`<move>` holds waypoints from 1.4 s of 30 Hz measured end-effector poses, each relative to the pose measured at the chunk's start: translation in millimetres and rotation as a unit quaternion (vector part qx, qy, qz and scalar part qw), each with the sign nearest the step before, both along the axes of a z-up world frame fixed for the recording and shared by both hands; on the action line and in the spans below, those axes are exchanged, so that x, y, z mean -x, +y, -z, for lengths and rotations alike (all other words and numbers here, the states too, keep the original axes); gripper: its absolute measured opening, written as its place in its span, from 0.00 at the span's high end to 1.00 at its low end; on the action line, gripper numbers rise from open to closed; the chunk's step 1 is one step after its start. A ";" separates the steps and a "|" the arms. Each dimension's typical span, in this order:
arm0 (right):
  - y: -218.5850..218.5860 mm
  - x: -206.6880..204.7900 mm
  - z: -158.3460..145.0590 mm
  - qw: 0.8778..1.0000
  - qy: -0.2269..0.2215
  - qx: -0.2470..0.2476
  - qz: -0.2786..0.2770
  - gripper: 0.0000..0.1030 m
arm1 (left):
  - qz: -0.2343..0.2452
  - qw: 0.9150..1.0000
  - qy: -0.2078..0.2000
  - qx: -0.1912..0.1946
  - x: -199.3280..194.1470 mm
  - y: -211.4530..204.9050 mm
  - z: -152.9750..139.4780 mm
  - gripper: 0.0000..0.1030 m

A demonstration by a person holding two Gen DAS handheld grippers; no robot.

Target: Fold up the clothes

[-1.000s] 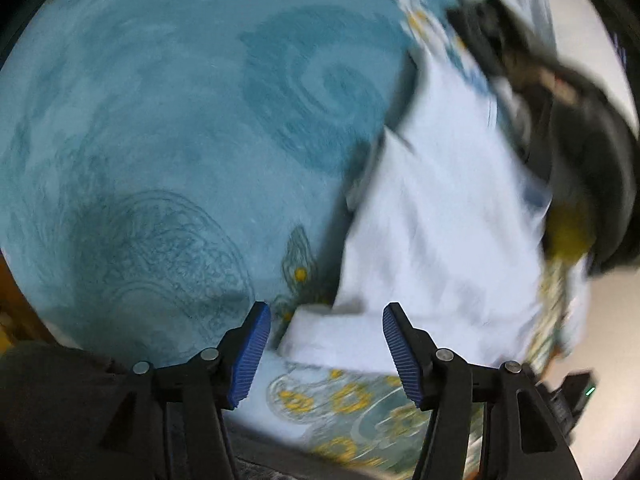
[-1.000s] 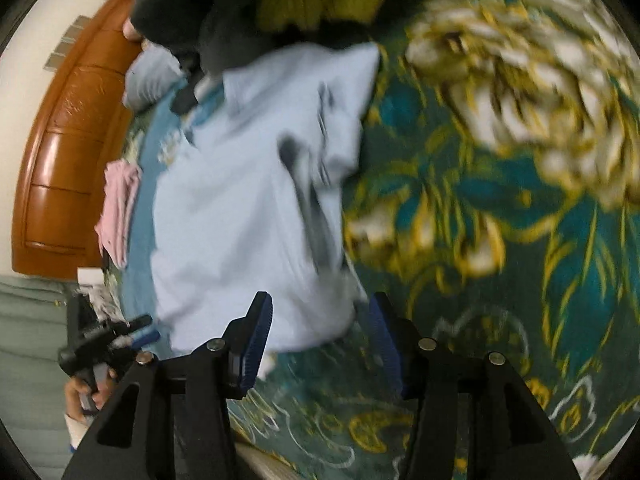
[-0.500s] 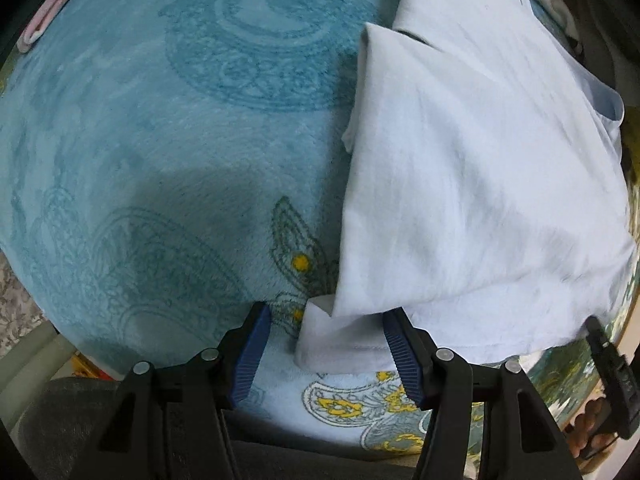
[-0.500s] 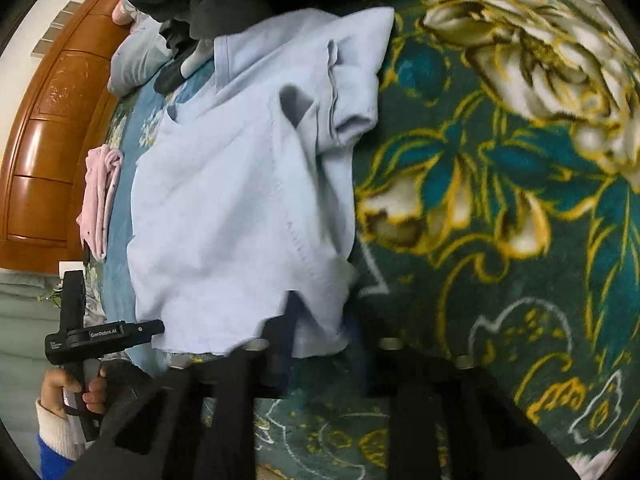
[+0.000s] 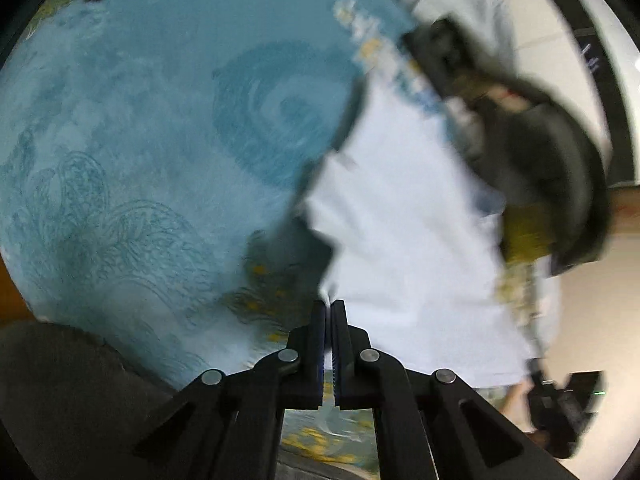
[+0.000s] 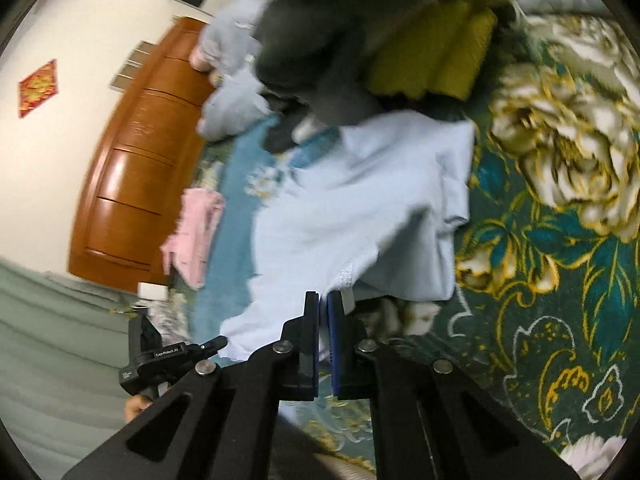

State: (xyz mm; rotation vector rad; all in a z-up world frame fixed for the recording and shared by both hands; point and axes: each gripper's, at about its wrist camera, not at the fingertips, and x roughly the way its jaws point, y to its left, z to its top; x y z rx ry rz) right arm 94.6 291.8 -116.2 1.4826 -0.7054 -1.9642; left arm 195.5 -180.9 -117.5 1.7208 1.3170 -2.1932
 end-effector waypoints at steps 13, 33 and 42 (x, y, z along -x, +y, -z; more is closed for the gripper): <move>27.8 -50.8 -0.4 0.999 -0.010 -0.037 -0.019 0.95 | 0.006 0.995 0.094 0.017 -59.8 -9.5 -70.8 0.97; -57.0 -53.8 99.6 0.980 -0.133 -0.111 -0.097 0.98 | 0.013 0.997 0.082 0.003 -53.1 -8.3 -58.2 0.97; 22.6 -83.4 -52.2 0.998 -0.038 0.017 -0.044 0.98 | 0.012 0.991 0.136 -0.004 -62.4 -13.4 -100.6 0.97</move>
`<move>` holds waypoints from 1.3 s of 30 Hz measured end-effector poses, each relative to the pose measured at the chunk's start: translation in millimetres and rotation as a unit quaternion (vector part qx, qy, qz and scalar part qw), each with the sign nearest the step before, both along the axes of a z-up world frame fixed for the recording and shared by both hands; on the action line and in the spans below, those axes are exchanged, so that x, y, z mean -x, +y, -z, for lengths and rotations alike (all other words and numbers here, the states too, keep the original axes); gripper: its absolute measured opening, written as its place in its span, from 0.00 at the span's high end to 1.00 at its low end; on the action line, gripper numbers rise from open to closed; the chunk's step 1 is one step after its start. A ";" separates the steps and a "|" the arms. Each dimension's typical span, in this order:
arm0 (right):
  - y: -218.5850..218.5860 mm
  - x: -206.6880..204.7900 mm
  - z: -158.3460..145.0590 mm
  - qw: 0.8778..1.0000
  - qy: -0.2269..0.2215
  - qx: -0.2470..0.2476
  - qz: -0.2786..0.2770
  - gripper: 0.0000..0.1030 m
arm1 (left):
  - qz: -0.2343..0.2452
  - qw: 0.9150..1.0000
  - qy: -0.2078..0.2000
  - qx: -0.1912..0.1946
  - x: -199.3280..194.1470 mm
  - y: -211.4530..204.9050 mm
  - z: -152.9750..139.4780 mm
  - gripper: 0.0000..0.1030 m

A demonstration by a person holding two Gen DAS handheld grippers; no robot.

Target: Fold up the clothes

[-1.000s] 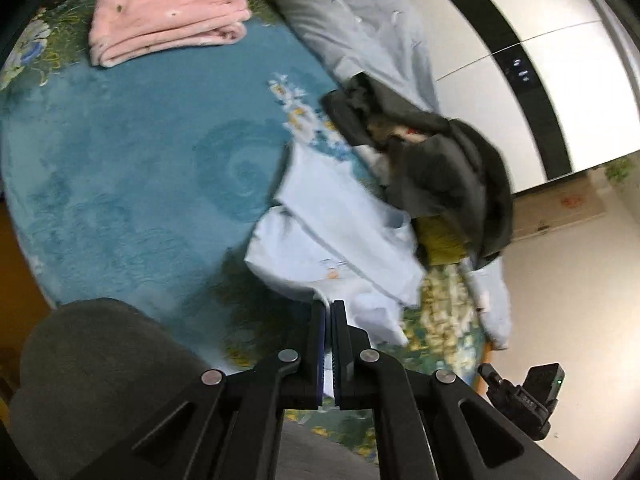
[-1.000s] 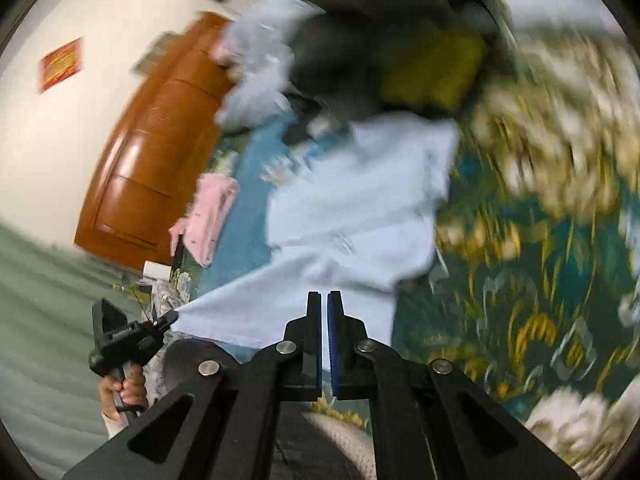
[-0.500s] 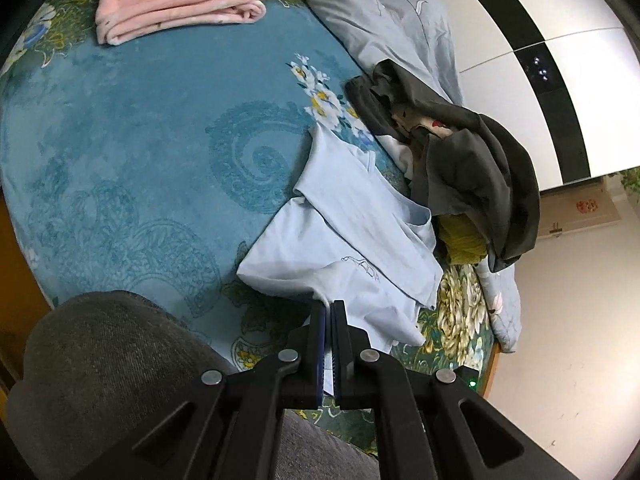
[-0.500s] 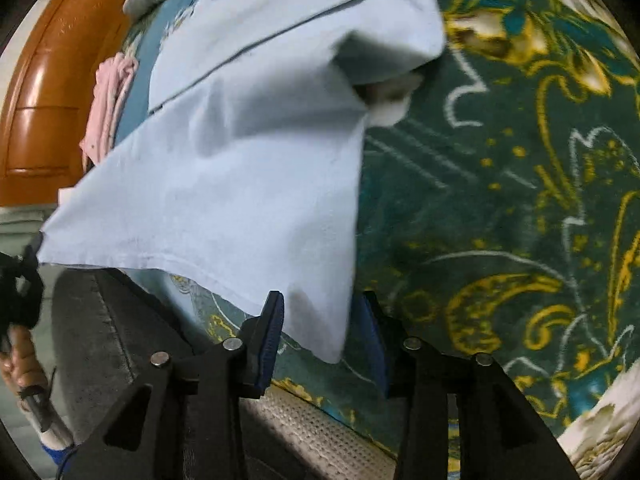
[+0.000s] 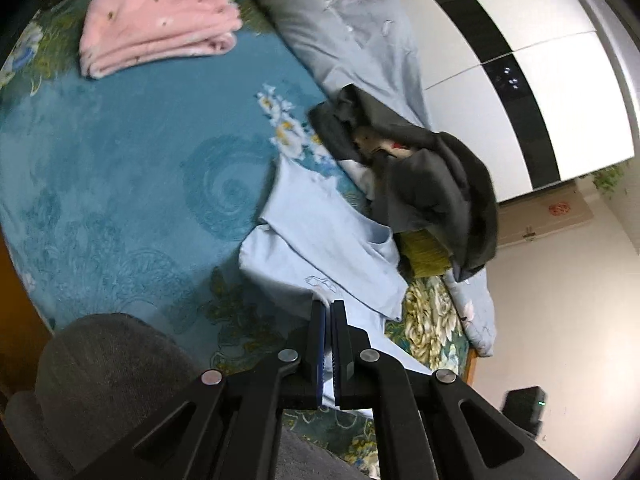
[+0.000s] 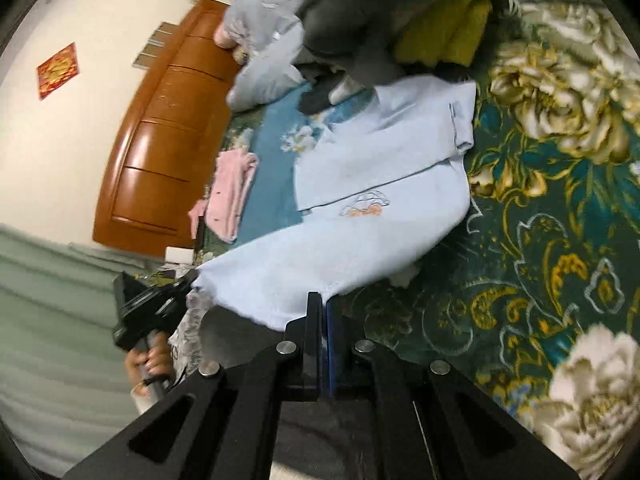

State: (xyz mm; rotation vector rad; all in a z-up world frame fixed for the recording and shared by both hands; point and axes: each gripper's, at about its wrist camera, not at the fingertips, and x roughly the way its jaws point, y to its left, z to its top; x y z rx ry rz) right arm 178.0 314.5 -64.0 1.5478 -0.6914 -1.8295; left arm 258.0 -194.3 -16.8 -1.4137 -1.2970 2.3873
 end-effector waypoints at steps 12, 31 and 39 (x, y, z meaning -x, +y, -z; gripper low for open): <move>27.0 25.3 27.8 0.995 -0.084 0.028 0.051 0.98 | 0.011 0.998 -0.060 -0.004 9.9 0.9 19.3 0.97; 9.4 260.9 127.7 0.971 -0.152 0.049 0.177 0.98 | -0.057 0.977 -0.157 -0.136 243.0 -10.4 126.8 0.97; 8.7 284.7 138.1 0.969 -0.109 0.013 0.222 0.93 | -0.108 0.974 -0.119 -0.162 267.4 -22.9 141.7 0.75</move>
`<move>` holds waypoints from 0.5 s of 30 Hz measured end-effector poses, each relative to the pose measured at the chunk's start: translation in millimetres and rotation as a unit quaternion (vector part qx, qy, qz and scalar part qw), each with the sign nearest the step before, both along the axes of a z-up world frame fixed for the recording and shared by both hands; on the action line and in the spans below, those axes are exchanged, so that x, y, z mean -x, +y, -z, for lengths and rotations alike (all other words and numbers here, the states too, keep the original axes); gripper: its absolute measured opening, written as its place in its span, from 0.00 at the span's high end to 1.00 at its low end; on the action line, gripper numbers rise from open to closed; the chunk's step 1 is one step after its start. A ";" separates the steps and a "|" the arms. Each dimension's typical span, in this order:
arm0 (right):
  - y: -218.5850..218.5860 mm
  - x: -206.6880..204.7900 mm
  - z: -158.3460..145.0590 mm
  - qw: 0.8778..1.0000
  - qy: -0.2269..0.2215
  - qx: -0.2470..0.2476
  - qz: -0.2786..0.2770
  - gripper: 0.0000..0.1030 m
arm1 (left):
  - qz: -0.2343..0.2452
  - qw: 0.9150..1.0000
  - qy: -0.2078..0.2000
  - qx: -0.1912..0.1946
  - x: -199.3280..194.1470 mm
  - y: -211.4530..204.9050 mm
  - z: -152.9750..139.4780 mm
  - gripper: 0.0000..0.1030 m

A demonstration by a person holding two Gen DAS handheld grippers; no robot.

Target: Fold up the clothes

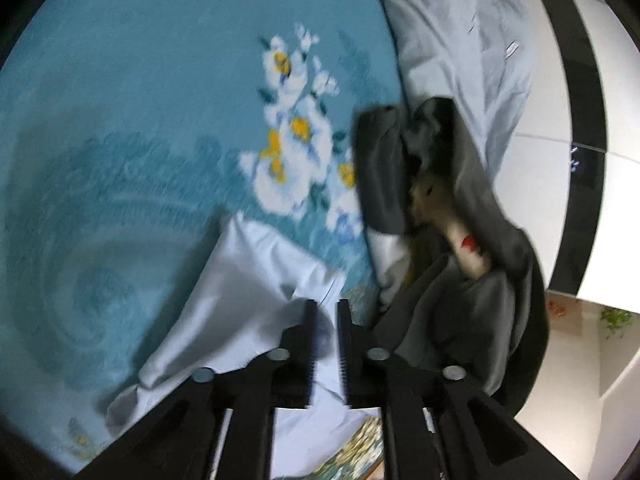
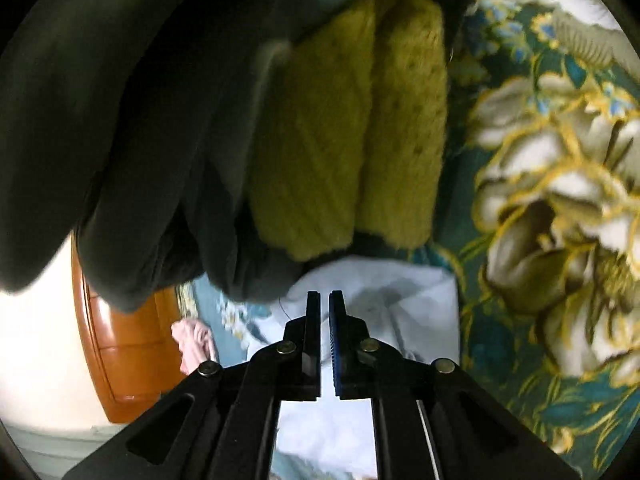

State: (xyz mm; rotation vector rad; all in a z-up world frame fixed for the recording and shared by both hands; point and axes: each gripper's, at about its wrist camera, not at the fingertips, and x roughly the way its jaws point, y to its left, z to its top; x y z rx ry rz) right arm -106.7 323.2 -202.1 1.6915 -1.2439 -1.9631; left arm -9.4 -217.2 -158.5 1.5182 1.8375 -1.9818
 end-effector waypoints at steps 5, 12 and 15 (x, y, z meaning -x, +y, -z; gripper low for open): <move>18.5 -28.3 -2.5 0.999 0.004 -0.029 -0.013 0.80 | 0.025 0.997 0.008 0.067 -34.2 -3.7 -7.7 0.55; 32.6 -135.2 31.4 0.995 -0.062 -0.030 -0.074 0.59 | 0.061 0.990 -0.069 0.107 -112.3 16.1 32.6 0.54; 29.3 -163.2 51.8 0.993 -0.081 -0.019 -0.082 0.54 | 0.062 0.990 -0.077 0.101 -125.0 26.2 44.2 0.54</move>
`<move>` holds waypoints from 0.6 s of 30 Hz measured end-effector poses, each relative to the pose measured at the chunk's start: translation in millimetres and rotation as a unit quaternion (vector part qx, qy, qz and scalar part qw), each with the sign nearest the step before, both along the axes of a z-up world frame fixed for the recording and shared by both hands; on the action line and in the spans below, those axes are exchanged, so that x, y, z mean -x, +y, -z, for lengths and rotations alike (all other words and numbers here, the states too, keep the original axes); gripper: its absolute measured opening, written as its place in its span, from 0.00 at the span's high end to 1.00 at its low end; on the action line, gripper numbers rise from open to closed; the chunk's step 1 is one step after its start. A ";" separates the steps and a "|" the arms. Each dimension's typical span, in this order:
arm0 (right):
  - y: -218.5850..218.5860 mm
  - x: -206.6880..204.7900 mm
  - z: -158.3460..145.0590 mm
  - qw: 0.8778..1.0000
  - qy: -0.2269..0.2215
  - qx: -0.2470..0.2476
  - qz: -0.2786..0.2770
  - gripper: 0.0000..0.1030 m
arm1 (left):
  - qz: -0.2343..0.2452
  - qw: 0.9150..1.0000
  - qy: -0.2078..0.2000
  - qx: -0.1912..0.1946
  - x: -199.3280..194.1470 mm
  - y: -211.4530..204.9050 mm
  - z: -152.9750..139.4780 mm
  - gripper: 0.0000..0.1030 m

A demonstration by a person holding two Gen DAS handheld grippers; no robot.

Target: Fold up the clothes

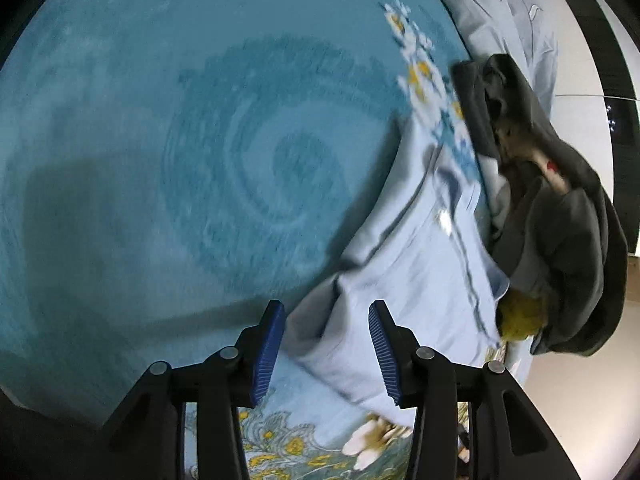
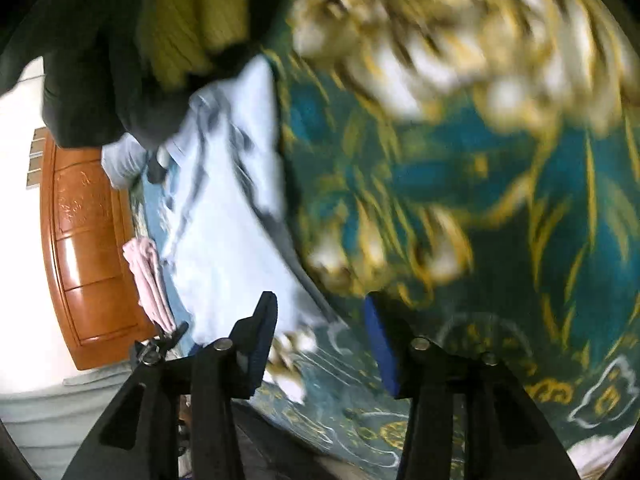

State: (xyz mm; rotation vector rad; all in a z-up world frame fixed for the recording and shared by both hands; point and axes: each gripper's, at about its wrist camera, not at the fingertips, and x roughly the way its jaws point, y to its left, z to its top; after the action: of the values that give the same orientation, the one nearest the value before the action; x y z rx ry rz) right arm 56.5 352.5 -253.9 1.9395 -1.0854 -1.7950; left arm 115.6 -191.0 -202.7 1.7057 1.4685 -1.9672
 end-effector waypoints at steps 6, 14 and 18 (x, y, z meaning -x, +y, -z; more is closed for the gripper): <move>-16.4 -3.0 0.5 0.999 0.042 0.013 0.018 0.51 | -0.031 0.999 0.015 -0.033 -8.0 8.1 8.5 0.51; -39.8 8.9 4.5 0.997 0.039 0.023 0.055 0.93 | -0.066 0.997 0.031 -0.029 -12.0 8.3 10.8 0.77; -48.2 11.6 -14.1 0.998 0.054 0.008 0.042 0.96 | -0.049 0.998 0.040 0.007 -10.2 12.3 0.2 0.93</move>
State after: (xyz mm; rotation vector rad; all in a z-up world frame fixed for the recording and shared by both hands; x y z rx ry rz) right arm 44.9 304.3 -239.7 1.7896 -1.1567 -1.9053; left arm 125.8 -178.8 -202.9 1.5363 1.5300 -2.0109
